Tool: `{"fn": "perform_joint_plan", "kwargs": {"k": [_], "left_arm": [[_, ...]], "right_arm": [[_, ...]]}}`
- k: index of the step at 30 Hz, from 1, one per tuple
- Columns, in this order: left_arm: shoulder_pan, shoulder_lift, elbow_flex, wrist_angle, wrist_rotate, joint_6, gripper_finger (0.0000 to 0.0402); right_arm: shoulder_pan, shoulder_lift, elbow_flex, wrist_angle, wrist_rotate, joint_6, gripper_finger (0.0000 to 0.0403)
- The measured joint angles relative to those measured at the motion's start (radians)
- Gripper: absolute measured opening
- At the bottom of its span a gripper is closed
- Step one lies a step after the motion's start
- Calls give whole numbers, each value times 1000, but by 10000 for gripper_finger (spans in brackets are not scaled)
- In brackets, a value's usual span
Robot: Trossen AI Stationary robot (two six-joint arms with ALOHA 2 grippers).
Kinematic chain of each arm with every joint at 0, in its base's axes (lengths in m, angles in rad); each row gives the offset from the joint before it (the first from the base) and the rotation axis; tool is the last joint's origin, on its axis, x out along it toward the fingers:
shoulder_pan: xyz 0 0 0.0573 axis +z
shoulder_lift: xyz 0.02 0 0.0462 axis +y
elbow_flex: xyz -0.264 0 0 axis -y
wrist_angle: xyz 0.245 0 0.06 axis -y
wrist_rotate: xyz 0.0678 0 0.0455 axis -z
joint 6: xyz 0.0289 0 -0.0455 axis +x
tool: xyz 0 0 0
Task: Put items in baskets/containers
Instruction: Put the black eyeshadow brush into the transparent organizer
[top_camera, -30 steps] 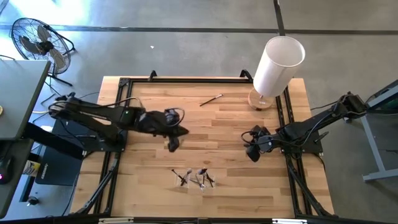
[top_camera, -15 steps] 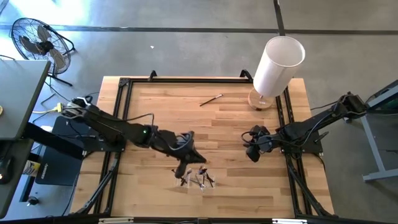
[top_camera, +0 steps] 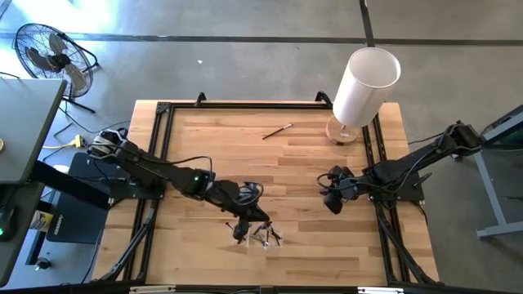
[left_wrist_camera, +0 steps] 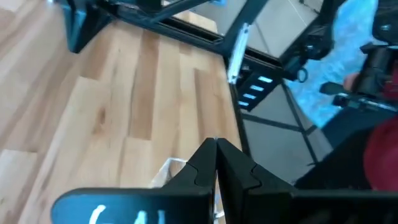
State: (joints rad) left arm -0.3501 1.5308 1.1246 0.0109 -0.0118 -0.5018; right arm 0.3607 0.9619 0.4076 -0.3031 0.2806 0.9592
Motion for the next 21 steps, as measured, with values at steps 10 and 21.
{"fn": "perform_joint_plan", "kwargs": {"k": [10,21], "left_arm": [[-17,0,-1,-12,-17,-12,7],[-17,0,-1,-19,-3,-33,52]], "right_arm": [[0,0,0,1,2,-19,7],[0,0,0,1,1,-19,7]]}}
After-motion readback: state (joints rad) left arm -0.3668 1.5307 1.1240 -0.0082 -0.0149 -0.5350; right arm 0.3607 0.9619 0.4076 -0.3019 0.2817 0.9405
